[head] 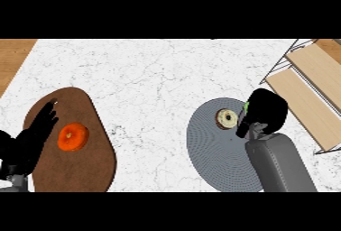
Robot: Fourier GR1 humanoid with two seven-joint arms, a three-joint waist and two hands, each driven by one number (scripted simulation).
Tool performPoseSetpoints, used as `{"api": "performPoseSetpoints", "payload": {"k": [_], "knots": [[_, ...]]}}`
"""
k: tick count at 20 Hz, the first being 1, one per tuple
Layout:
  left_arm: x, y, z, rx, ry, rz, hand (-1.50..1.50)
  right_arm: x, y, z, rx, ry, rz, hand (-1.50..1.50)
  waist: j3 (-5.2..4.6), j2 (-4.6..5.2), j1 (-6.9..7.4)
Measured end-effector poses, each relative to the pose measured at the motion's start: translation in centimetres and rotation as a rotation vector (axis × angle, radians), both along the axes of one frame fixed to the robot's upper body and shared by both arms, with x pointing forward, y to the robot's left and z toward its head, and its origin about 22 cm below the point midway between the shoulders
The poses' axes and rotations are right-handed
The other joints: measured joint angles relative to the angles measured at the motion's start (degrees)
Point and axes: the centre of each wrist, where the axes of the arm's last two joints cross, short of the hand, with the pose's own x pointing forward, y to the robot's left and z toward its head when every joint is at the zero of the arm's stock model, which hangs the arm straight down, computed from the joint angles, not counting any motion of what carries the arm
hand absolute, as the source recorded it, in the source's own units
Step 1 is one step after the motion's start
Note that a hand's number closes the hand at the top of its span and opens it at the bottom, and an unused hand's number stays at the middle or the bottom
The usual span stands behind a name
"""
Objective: Pick the eggplant from the placemat and place it in the tiered shelf
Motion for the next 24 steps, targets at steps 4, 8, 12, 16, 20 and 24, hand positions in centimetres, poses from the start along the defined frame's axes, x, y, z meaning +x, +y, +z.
{"api": "performPoseSetpoints", "payload": {"k": [4, 8, 12, 16, 20, 24], "knots": [[0.4, 0.1, 0.2, 0.003, 0.004, 0.006, 0.0, 1.4, 0.8, 2.6, 0.038, -0.162, -0.081, 1.5, -0.03, -0.04, -0.02], [0.1, 0.2, -0.1, 0.001, 0.008, 0.007, 0.0, 1.4, 1.8, 6.0, 0.076, -0.309, -0.117, 1.5, -0.05, -0.21, -0.18], [0.0, 0.2, -0.3, 0.002, 0.011, 0.013, 0.0, 0.2, 2.4, 9.7, 0.154, -0.458, -0.125, 1.5, -0.07, -0.39, -0.43], [-0.2, -0.2, -0.4, 0.002, 0.011, 0.012, 0.0, -1.2, 3.1, 13.8, 0.21, -0.622, -0.126, 1.5, -0.08, -0.54, -0.35], [-0.1, -0.4, -0.2, 0.006, 0.015, 0.019, 0.0, -3.3, 3.4, 16.1, 0.211, -0.741, -0.124, 1.5, -0.08, -0.58, -0.61], [0.3, -0.1, 0.6, 0.008, 0.007, 0.021, 0.0, -4.6, 3.7, 18.8, 0.21, -0.846, -0.127, 1.5, -0.1, -0.57, -0.61]]}}
